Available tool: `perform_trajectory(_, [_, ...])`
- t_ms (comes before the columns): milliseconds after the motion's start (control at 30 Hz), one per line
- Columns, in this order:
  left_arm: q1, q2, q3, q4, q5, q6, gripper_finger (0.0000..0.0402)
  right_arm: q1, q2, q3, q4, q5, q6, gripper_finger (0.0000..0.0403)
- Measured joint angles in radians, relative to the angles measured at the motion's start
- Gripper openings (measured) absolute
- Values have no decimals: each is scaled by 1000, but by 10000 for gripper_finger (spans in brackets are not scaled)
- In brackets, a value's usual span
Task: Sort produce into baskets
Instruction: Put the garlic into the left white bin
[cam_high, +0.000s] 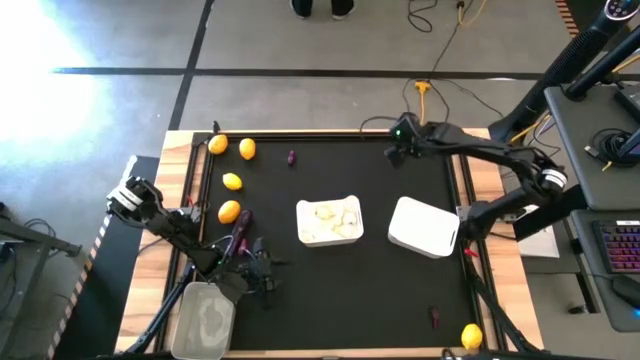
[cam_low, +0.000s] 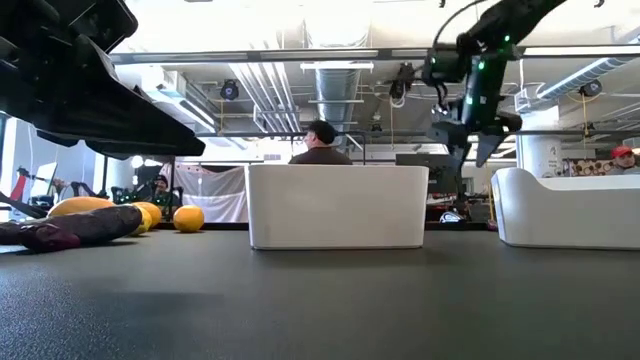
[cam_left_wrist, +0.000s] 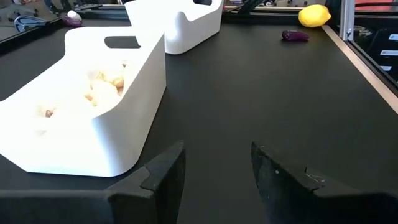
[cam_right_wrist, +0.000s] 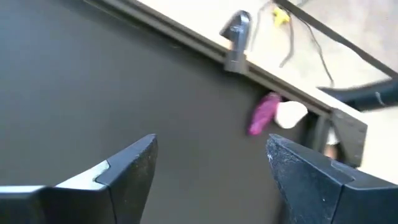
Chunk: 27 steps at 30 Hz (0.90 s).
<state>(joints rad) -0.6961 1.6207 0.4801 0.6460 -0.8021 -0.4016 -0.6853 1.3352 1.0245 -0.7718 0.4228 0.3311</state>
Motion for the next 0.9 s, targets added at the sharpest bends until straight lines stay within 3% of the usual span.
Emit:
perform_trajectory(267, [9, 0, 0, 1, 0, 0, 166, -152, 96, 114, -52, -3, -102, 265])
perform_trajectory(633, [11, 0, 0, 2, 0, 0, 166, -298, 327, 211, -201, 1, -54, 243])
perform_trajectory(900, [12, 17, 0, -4, 0, 0, 166, -316, 456, 273, -201, 154, -44, 225])
